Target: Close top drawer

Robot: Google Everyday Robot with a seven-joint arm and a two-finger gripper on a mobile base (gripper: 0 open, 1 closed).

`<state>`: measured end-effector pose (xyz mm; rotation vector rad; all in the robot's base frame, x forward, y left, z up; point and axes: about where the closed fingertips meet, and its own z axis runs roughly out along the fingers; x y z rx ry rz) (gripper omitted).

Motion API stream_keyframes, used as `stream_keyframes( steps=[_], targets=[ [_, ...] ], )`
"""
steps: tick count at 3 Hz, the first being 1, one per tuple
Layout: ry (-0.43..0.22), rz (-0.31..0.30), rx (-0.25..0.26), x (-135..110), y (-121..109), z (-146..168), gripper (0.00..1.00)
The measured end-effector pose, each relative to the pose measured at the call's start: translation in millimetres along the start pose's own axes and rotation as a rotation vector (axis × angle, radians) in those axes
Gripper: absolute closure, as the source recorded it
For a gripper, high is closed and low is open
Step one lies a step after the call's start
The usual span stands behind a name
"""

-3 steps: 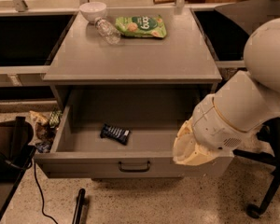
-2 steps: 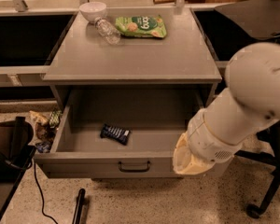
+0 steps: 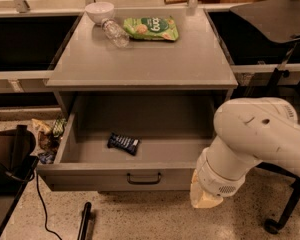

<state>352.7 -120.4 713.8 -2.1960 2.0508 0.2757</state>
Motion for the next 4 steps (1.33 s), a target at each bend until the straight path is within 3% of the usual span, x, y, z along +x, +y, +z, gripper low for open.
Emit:
stream_keyframes(
  steps=[1,2,4],
  targets=[
    [0.025,0.063,-0.020,26.8,-6.1,26.9,0.82],
    [0.030,0.121,0.009,49.9,-20.1,38.1,0.58],
    [0.005,0.160,0.061,67.5,-45.4,47.9,0.11]
  ],
)
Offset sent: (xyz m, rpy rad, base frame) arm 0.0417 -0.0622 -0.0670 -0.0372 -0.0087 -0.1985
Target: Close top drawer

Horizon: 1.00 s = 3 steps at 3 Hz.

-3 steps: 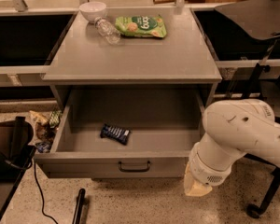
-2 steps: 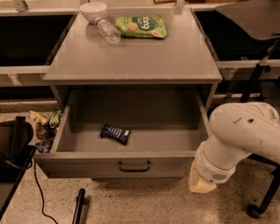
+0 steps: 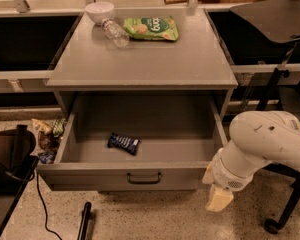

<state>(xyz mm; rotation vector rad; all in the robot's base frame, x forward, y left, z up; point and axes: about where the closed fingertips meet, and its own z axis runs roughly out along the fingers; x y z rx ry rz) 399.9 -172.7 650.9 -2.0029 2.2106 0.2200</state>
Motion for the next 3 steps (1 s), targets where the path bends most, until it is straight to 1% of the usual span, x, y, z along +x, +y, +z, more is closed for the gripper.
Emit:
stream_keyframes(
  steps=[1,2,3],
  targets=[
    [-0.016,-0.003,0.015,-0.2,-8.3,2.3,0.00],
    [-0.040,-0.009,0.021,1.1,-17.2,4.1,0.00],
    [-0.065,-0.021,0.024,6.5,-33.0,3.3,0.19]
  ],
)
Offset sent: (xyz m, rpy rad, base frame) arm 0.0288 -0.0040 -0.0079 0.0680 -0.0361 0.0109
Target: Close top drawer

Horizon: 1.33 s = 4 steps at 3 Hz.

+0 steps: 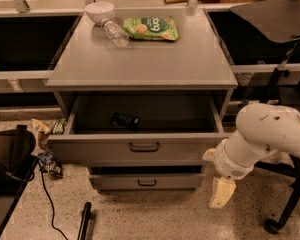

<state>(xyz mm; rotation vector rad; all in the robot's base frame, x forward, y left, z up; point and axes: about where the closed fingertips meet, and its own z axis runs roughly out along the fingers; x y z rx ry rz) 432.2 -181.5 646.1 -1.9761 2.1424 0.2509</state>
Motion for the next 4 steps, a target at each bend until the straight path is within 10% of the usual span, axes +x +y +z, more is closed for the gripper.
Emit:
stream_keyframes(
  steps=[3,4],
  targets=[
    [-0.073,0.006,0.037,28.6,-75.7,-0.3,0.88],
    [-0.078,0.028,0.040,36.0,-93.9,4.8,0.93]
  ],
)
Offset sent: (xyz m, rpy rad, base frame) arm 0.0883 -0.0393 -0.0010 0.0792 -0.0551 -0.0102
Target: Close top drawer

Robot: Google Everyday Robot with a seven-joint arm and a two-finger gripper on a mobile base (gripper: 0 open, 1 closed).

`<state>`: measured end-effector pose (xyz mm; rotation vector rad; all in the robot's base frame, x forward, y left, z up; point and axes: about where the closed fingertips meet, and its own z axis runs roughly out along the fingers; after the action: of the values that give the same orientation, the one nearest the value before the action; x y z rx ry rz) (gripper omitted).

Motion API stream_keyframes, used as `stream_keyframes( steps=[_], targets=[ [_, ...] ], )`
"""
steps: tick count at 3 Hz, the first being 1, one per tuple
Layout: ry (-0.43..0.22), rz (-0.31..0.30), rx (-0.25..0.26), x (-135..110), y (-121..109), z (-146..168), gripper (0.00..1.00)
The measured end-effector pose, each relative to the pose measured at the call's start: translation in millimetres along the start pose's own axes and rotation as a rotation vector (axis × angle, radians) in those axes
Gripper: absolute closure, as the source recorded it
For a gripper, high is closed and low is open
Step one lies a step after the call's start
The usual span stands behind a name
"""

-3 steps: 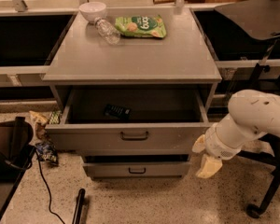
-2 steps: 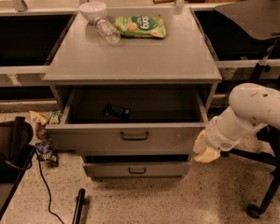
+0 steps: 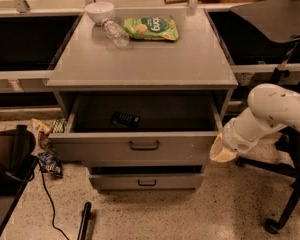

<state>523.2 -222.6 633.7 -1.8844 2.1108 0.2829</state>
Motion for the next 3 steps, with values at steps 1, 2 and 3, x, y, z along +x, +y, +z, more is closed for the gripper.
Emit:
stream_keyframes(
  steps=[1,2,3],
  targets=[
    [-0.002,0.008,0.010,2.0,-13.3,1.8,0.69],
    [-0.006,0.006,0.013,2.0,-22.9,2.9,0.46],
    [-0.011,0.002,0.008,2.1,-30.4,4.3,0.23]
  ],
)
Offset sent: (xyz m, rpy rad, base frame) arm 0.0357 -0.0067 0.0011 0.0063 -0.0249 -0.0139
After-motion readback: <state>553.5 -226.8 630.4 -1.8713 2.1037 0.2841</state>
